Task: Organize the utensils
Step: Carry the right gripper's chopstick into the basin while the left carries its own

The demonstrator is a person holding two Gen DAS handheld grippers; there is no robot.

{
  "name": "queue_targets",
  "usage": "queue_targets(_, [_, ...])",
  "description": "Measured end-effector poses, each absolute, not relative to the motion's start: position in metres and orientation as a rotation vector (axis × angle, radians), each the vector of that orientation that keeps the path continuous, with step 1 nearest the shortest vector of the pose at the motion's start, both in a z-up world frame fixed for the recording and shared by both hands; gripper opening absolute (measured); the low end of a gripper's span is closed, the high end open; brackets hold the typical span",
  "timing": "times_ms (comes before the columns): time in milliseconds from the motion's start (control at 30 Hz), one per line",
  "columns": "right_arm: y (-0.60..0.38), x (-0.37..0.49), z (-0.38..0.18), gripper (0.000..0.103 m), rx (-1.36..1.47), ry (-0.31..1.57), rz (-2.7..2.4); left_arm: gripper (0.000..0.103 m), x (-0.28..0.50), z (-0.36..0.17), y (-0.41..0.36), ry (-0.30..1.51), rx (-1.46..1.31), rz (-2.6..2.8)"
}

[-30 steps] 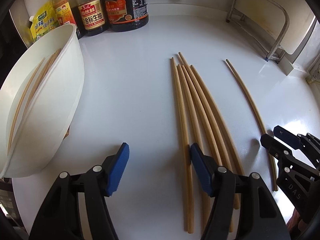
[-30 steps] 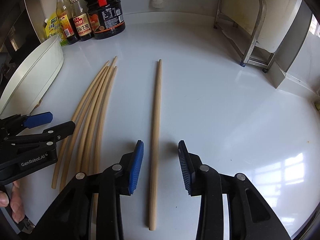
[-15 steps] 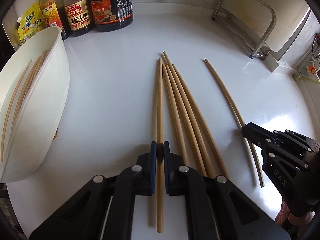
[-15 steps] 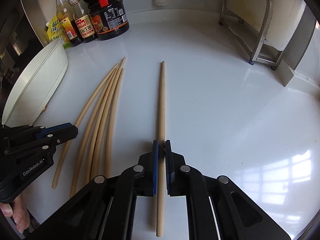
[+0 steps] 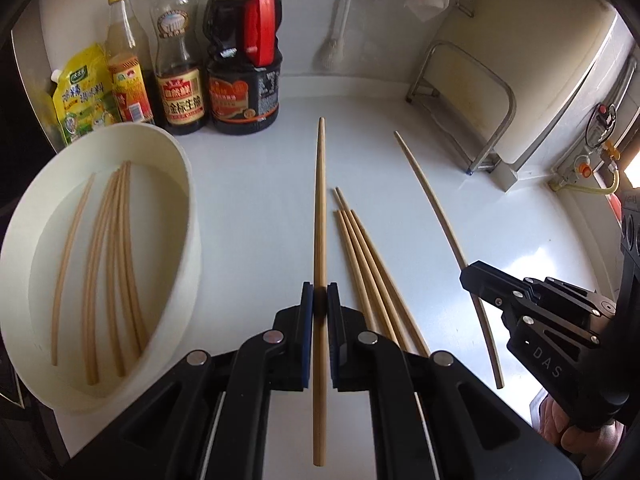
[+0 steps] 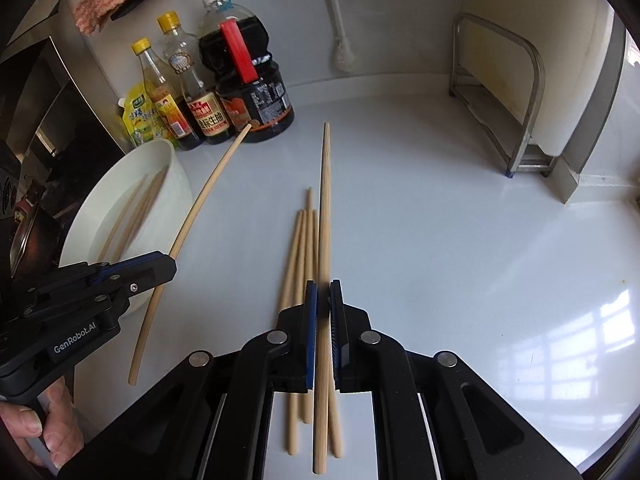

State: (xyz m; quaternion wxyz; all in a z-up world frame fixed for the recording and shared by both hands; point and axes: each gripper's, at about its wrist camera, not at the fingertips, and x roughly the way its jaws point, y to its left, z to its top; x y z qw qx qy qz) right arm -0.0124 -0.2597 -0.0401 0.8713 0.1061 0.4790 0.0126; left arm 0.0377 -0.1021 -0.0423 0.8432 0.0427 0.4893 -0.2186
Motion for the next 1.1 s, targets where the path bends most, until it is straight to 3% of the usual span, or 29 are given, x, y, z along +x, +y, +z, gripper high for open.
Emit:
queue_targets(400, [-0.136, 0.055, -0.013, 0.006, 0.185, 0.946, 0.155, 0.008, 0.091, -0.007, 0.020, 0.955, 0.080, -0.330])
queue_targets(733, [-0.038, 0.110, -0.041, 0.006, 0.143, 1.038, 0.233, 0.008, 0.135, -0.041, 0.095, 1.043, 0.062, -0.253])
queue_targets(1100, [-0.022, 0.126, -0.073, 0.007, 0.154, 1.143, 0.198, 0.009, 0.151, -0.065, 0.113, 1.099, 0.062, -0.252])
